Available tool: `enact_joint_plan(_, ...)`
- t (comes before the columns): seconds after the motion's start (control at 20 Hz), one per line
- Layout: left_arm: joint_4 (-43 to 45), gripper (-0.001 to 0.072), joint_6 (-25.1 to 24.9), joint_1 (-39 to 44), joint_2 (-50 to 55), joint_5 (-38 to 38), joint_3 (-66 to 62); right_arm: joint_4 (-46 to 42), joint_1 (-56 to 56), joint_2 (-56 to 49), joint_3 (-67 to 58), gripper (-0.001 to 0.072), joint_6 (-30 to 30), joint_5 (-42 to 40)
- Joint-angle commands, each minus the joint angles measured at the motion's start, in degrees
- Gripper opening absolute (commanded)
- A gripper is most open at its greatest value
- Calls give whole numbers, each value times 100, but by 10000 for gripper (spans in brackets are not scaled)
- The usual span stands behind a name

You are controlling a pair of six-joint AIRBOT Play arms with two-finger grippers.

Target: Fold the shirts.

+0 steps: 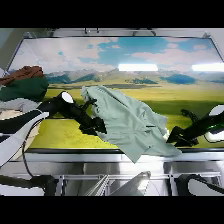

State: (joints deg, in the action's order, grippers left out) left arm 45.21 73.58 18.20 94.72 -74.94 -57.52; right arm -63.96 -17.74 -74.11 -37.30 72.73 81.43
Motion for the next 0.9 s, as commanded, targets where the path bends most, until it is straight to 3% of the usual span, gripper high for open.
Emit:
enact_joint_plan(0.0,109,688,0,391,446,363,-466,127,221,-197,136,499,-199,-216)
enact_joint_plan(0.05,109,570,0,474,549,352,-614,125,328,-243,142,498,-251,-214)
enact_joint_plan(0.1,111,340,0,544,619,337,-767,127,442,-273,142,477,-254,-210)
enact_joint_plan(0.15,111,120,0,599,654,293,-916,129,560,-282,140,242,-367,-188)
enact_joint_plan(0.2,109,19,-7,632,643,225,-1064,127,662,-280,133,26,-553,-118)
enact_joint_plan(0.4,103,21,-28,442,66,-448,-1722,151,699,-81,-542,18,-682,695)
enact_joint_plan(0.55,-369,22,-37,-98,-752,-1064,-2310,55,675,494,-1860,18,-664,1355)
enact_joint_plan(0.7,-1464,22,-66,-927,-1659,-1193,-2741,-407,350,1213,-3440,18,-87,1067)
enact_joint_plan(0.85,-2424,22,-170,-1775,-2485,-1150,-3053,-483,-24,2041,-4450,18,256,-52)
